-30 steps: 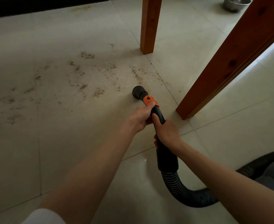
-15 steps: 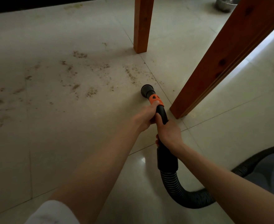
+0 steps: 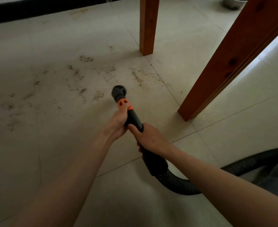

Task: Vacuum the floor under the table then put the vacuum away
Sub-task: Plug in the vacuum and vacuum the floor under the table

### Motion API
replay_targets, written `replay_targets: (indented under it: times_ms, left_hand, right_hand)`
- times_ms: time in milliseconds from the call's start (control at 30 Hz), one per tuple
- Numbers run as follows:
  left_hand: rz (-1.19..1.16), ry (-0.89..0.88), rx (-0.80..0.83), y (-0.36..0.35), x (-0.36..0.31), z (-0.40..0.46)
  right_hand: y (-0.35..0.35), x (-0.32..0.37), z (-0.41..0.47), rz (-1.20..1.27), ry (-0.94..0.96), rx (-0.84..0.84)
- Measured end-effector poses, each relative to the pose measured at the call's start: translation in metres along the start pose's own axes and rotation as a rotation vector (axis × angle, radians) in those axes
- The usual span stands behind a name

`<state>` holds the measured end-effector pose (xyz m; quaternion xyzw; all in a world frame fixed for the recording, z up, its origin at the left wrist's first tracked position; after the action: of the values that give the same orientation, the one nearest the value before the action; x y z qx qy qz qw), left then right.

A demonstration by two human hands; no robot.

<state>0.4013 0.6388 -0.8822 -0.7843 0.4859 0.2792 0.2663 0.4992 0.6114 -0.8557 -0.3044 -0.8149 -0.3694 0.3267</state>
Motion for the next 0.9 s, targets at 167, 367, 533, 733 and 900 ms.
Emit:
replay_targets:
  times_ms: [167,367,533,733,900]
  left_hand:
    - [-0.025,-0.022,-0.064,0.036,-0.006,0.006]
    - [0.028,0.050,0.028,0.021,-0.001,0.012]
    - [0.137,0.057,0.003,0.007,-0.016,0.017]
    - [0.184,0.075,-0.076,0.015,-0.026,0.020]
    - [0.253,0.052,-0.085,0.018,-0.043,0.023]
  right_hand:
    - [-0.020,-0.001,0.002,-0.037,0.032,0.159]
    - [-0.018,-0.015,-0.003,-0.065,0.047,0.051]
    - [-0.004,-0.005,0.003,0.013,0.056,0.042]
    - [-0.004,0.008,0.008,0.077,0.058,0.092]
    - [-0.009,0.020,0.015,0.168,0.034,0.109]
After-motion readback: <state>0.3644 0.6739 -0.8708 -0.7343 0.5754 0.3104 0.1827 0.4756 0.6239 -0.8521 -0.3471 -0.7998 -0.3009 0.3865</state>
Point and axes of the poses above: each hand's wrist, its own z-axis towards the middle knuckle, its own y-axis out of the back of the hand, x = y × z, the point moved 9 cm from there along z, towards the middle knuckle, and after that the axes turned 2 degrees about z, right-handed, at the moved point
